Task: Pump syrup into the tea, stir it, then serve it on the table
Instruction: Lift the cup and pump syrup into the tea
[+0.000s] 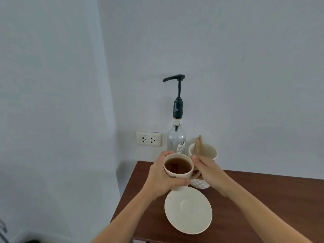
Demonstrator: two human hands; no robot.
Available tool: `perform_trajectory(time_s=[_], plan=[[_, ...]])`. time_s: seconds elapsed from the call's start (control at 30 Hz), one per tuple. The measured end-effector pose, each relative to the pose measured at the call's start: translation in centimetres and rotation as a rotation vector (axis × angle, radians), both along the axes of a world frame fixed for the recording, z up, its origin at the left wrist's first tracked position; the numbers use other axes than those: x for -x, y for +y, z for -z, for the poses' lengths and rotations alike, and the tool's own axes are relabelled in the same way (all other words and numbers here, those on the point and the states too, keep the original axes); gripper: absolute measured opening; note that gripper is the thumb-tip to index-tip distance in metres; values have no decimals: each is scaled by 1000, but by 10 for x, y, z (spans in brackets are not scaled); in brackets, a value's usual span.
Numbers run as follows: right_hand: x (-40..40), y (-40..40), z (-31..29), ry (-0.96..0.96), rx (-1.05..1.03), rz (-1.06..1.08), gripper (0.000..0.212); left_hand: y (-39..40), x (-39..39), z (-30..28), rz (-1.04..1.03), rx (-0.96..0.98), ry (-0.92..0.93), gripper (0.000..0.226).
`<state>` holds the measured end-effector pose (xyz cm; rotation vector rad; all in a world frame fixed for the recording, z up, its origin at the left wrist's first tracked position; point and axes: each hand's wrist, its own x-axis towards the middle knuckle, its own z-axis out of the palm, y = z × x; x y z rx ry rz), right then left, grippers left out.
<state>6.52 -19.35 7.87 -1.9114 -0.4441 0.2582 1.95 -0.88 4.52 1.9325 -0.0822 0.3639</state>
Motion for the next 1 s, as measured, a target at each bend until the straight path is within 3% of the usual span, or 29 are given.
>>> perform_trajectory(time_s=[0.27, 0.43, 0.63, 0.87, 1.0], plan=[[-62, 47, -128, -294, -162, 257, 26, 32, -35, -88, -27, 74, -59, 93], [-91, 81, -182, -362, -170, 295, 41, 46, -56, -132, -30, 99, -64, 96], [-101, 107, -199, -265, -192, 346, 38, 56, -77, -163, -29, 151, -55, 99], [-111, 120, -196, -302, -268, 430, 16, 58, -91, -180, -25, 160, -43, 99], [-116, 121, -193, -391, -221, 434, 16, 58, -95, -183, -19, 173, -34, 96]])
